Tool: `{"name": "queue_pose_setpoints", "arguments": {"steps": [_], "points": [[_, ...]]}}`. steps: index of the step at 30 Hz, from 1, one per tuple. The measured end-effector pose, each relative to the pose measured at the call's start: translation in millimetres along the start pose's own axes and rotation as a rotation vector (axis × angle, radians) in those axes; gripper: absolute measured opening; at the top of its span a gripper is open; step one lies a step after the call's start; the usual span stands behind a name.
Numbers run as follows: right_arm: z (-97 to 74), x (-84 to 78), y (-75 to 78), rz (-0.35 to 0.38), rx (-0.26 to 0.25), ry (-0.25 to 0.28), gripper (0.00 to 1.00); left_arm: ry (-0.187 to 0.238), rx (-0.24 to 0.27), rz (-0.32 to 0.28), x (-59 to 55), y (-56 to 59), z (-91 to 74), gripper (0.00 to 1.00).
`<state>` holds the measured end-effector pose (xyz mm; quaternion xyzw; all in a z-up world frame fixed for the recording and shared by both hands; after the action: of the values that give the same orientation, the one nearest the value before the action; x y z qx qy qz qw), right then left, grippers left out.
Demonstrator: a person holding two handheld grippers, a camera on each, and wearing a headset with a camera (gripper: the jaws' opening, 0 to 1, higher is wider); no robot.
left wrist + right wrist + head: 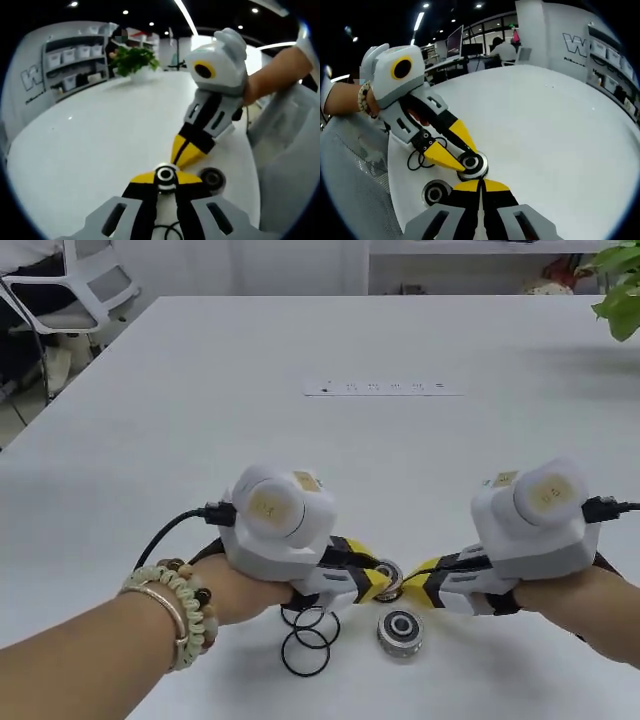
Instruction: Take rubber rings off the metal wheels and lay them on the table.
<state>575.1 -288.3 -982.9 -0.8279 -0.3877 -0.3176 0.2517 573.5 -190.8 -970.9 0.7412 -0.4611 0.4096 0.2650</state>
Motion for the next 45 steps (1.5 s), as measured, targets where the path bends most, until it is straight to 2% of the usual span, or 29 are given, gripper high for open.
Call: {"name": "queue_pose_setpoints", "arguments": {"steps": [2,5,10,11,12,13,14,15,18,21,23,24,25,26,27,28,29,31,37,41,45], "points": [[0.2,1.5,3.7,0.068,0.002,0.017,0.00,-0.004,0.005,0.000,-0.5,-0.9,-0.9,0.14],[-2.8,0.2,5.7,0.168,0.036,0.042,0.00,-0.003,0.007,-0.010,-1.1,-1.9,-1.5,0.14],[-4.6,0.1,4.9,0.242,0.052,0.055,0.00,-0.006,0.010,-0.009,-0.7,-2.1,-0.6,0.14],[-6.1,6.5,8.3,0.286,0.050,0.114,0.00,-0.006,0.010,-0.007,-0.5,-2.1,-0.5,0.14],[-8.1,10.3,7.5,0.337,0.080,0.135,0.00,-0.005,0.009,-0.007,-0.3,-2.1,-0.5,0.14],[-10.2,10.4,2.0,0.374,0.132,0.120,0.00,-0.004,0.011,-0.009,-0.1,-2.2,-0.4,0.14],[-8.9,7.7,4.0,0.339,0.084,0.112,0.00,-0.005,0.010,-0.008,-0.1,-2.2,-0.3,0.14],[-8.5,8.3,1.1,0.316,0.086,0.125,0.00,-0.005,0.012,-0.012,-0.1,-2.2,-0.2,0.14],[-11.1,10.2,-2.4,0.333,0.083,0.114,0.00,-0.009,0.018,0.003,0.2,-1.1,-0.2,0.14],[-12.3,13.7,-10.0,0.334,0.103,0.118,0.00,-0.010,0.021,0.012,0.5,-0.9,0.2,0.13],[-11.6,16.6,-15.6,0.305,0.102,0.117,0.00,-0.010,0.021,0.014,0.4,-0.9,0.3,0.13],[-11.9,18.1,-17.5,0.305,0.111,0.125,0.00,-0.010,0.021,0.015,0.4,-0.7,0.3,0.13],[-11.4,23.5,-23.4,0.317,0.163,0.151,0.00,-0.009,0.020,0.015,0.5,-0.6,0.2,0.13],[-13.8,35.5,-33.0,0.336,0.241,0.235,0.00,-0.007,0.019,0.013,0.3,-0.5,0.3,0.13],[-14.5,42.4,-31.5,0.360,0.228,0.260,0.00,-0.005,0.019,0.014,0.4,-0.4,0.4,0.13],[-11.1,32.8,-26.7,0.267,0.121,0.139,0.00,-0.005,0.019,0.014,0.3,-0.5,0.4,0.13],[-8.3,34.5,-27.9,0.196,0.120,0.154,0.00,-0.004,0.019,0.015,0.3,-0.5,0.4,0.13],[-4.8,30.7,-30.8,0.223,0.136,0.150,0.00,-0.003,0.018,0.015,0.3,-0.5,0.4,0.13],[-7.5,26.0,-13.7,0.256,0.091,0.145,0.00,-0.001,0.022,0.012,0.1,0.0,-0.4,0.13],[-7.8,24.4,-11.8,0.267,0.076,0.141,0.00,0.002,0.024,0.010,-0.1,0.0,-0.3,0.14],[-6.1,19.3,-8.8,0.265,0.058,0.114,0.00,0.001,0.025,0.025,0.0,0.9,-0.1,0.14]]}}
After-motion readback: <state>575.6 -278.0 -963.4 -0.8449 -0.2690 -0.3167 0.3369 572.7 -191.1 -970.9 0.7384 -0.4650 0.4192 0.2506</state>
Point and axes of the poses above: the centre of the closed fingertips' face, and the gripper's own axes: z roughly forward along the fingers, y roughly to its right, x roughly out of its top, the point moved 6 cm from there along -z, roughly backward along the fingers, and after that the axes turned 1 degree about -x, right-handed, at the moved point
